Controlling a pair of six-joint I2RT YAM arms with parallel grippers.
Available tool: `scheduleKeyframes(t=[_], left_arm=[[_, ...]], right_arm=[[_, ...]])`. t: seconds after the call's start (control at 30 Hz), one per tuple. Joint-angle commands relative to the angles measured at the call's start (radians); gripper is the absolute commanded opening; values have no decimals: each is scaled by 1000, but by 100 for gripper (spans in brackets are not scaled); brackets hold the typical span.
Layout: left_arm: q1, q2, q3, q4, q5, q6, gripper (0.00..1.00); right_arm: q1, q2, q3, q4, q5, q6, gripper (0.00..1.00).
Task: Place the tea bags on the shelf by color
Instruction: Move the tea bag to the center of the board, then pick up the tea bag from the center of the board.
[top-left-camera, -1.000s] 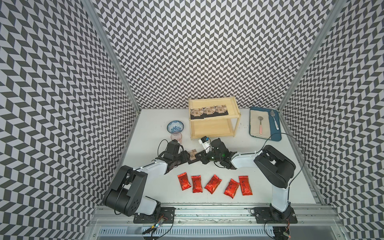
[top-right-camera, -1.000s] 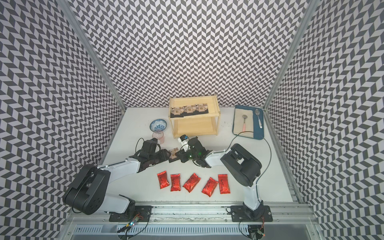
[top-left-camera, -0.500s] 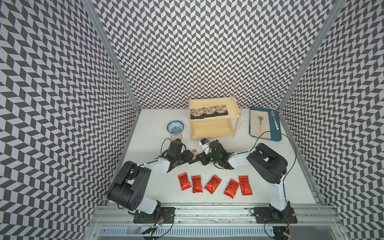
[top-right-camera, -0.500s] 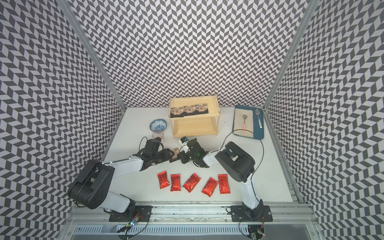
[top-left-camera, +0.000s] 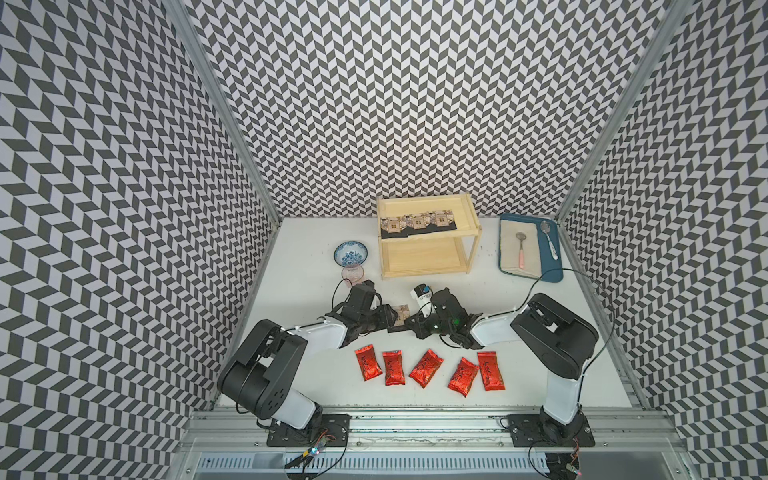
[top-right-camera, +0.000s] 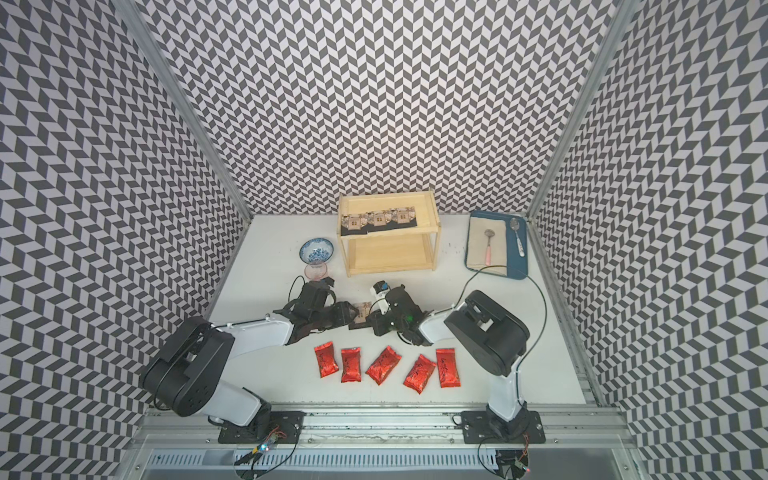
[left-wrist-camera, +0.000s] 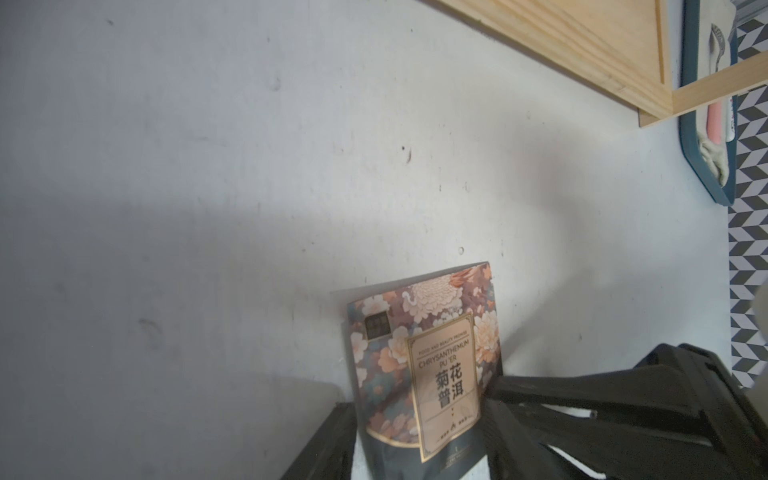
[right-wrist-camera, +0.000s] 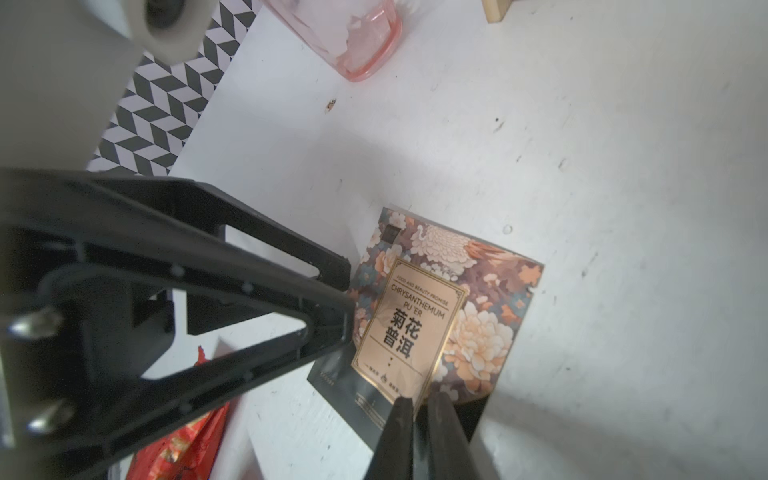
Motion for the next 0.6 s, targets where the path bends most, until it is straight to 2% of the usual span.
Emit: scheduleKeyframes(t=[0.0,0.17,0.23,0.37,0.57], left_arm=[[-6,-33,11,-29,-2,5,54],[-7,-127,13,-25,-11,17,53],[-7,-134,-1,28,25,8,53],[-17,-76,1,120,97,-4,51],[-21,-14,13,122,88,-1,49]], right_arm=[[-9,-47,-20,-4,5,26,14],[-50,-132,-51,46,-83,69,17],[-74,-153,-71,84,-131,103,17],[-123,-159,-84,130,-214,159,17],[-149,-144,-73,118,-248,175,18]])
